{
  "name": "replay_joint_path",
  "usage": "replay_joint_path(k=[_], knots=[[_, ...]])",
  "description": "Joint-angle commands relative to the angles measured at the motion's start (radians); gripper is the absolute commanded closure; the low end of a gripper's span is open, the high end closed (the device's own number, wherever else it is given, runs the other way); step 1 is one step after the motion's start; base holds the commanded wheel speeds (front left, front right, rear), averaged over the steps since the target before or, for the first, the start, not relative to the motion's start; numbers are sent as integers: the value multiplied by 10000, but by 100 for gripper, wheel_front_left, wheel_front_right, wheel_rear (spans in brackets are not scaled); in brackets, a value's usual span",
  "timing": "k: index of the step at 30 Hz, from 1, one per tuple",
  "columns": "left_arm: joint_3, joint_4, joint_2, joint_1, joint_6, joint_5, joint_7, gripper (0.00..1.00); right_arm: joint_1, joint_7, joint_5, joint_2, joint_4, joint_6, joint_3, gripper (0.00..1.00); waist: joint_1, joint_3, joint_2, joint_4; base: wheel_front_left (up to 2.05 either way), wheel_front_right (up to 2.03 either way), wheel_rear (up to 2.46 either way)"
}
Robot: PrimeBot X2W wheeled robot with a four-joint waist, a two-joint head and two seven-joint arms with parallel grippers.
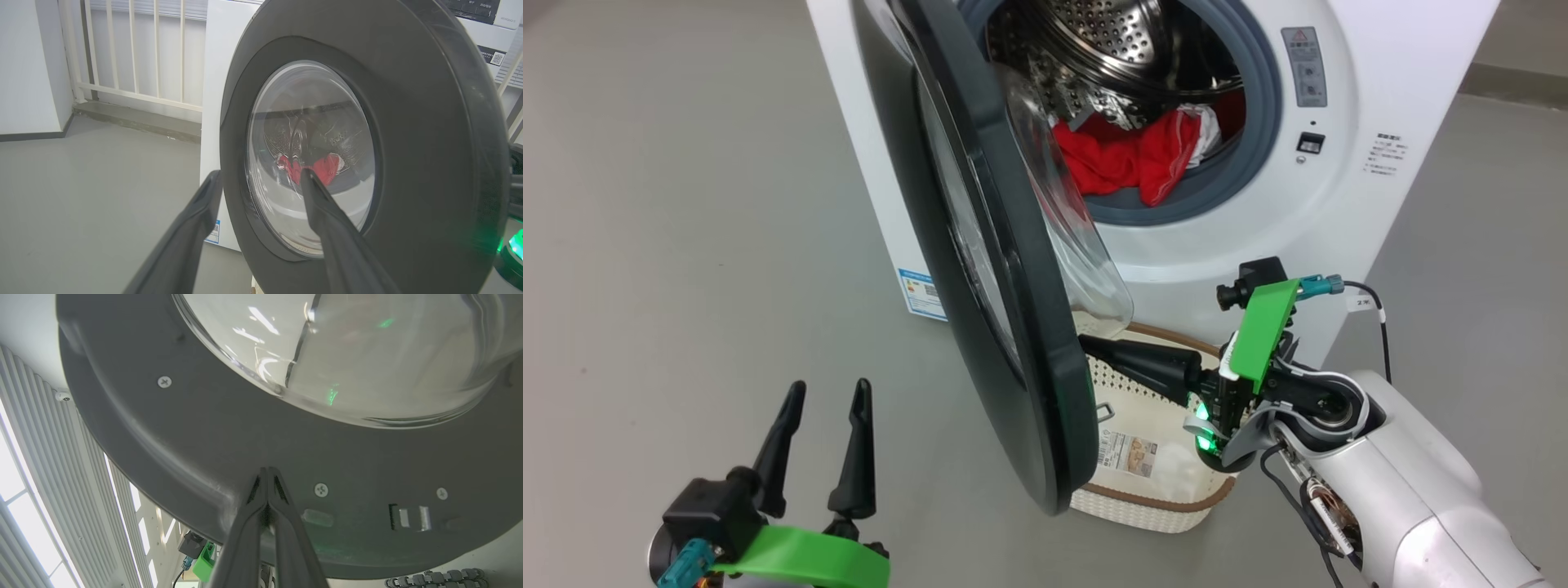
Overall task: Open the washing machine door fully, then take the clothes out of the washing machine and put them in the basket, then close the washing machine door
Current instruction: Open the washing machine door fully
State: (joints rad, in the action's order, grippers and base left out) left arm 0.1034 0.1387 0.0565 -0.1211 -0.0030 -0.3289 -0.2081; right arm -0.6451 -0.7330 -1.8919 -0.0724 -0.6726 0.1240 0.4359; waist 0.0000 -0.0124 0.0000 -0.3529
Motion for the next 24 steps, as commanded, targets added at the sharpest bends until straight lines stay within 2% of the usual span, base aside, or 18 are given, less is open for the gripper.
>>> replay_joint_path(k=[1, 24], knots=[[-279, -314, 202, -94, 70, -89, 41, 0, 3, 49, -106, 221, 313, 67, 169, 100, 0, 125, 0, -164, 0, 0, 0], [-198, -605, 394, 119, 196, -271, 232, 0, 43, 435, -497, 221, 204, 67, 1054, 100, 0, 396, 0, -1498, 0, 0, 0]])
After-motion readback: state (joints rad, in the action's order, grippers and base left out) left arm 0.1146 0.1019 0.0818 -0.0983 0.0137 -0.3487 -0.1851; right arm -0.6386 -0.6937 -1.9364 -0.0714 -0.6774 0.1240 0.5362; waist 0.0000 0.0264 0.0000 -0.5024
